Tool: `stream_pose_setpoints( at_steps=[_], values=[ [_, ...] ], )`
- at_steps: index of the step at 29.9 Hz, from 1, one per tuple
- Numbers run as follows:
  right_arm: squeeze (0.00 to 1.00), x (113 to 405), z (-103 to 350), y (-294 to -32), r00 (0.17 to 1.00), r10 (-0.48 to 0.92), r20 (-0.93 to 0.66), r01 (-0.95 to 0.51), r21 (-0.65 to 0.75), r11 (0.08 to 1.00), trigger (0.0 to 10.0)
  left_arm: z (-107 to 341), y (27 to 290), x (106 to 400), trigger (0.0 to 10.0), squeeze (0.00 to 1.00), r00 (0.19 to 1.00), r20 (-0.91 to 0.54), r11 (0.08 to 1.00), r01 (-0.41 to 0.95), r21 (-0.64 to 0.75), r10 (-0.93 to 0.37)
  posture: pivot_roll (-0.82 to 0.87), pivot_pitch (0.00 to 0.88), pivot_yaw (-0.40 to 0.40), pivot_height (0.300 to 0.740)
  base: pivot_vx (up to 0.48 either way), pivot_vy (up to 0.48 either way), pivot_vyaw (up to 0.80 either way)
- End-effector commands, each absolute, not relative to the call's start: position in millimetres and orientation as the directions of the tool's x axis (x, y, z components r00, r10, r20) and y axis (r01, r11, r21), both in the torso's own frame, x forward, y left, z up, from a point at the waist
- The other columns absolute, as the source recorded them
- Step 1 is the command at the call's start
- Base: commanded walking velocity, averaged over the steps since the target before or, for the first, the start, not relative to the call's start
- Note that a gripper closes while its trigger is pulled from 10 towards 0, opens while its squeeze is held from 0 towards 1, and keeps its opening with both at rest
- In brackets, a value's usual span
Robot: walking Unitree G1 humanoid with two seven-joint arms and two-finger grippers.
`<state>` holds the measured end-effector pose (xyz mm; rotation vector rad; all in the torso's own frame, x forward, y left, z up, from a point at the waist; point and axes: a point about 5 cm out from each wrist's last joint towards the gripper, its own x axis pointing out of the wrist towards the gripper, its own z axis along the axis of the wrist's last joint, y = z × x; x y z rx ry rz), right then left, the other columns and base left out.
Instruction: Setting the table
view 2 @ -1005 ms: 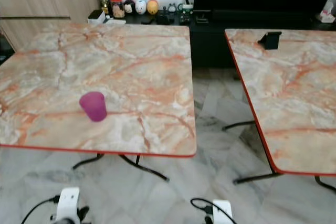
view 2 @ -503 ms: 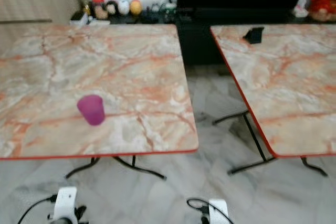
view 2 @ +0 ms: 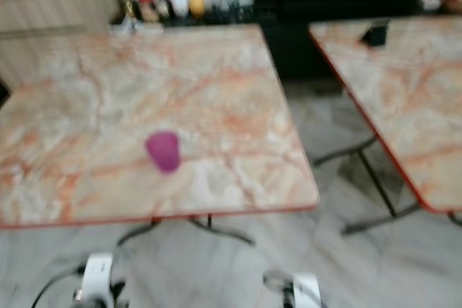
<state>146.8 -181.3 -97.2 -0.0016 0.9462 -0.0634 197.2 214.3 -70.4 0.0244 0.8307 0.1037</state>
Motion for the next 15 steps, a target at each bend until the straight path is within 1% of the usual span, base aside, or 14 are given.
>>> stream_pose_setpoints(
  at_steps=[1, 15],
  values=[
    [0.00, 147.4, -97.5, -176.2, 0.584, -0.045, -0.811, 0.055, -0.016, 0.998, 10.0, -72.0, 220.9, 191.5, 10.0, 0.00, 0.659, -0.743, 0.993, -0.087, 0.079, 0.117, 0.04, 0.000, 0.022, 0.740, 0.000, 0.000, 0.00],
    [0.00, 149.3, -96.8, -176.7, 0.588, -0.043, -0.808, 0.057, -0.012, 0.998, 10.0, -67.1, 220.5, 195.7, 10.0, 0.00, 0.722, -0.680, 0.991, -0.116, 0.061, 0.127, 0.07, 0.000, 0.023, 0.740, 0.000, 0.000, 0.00]
  ],
)
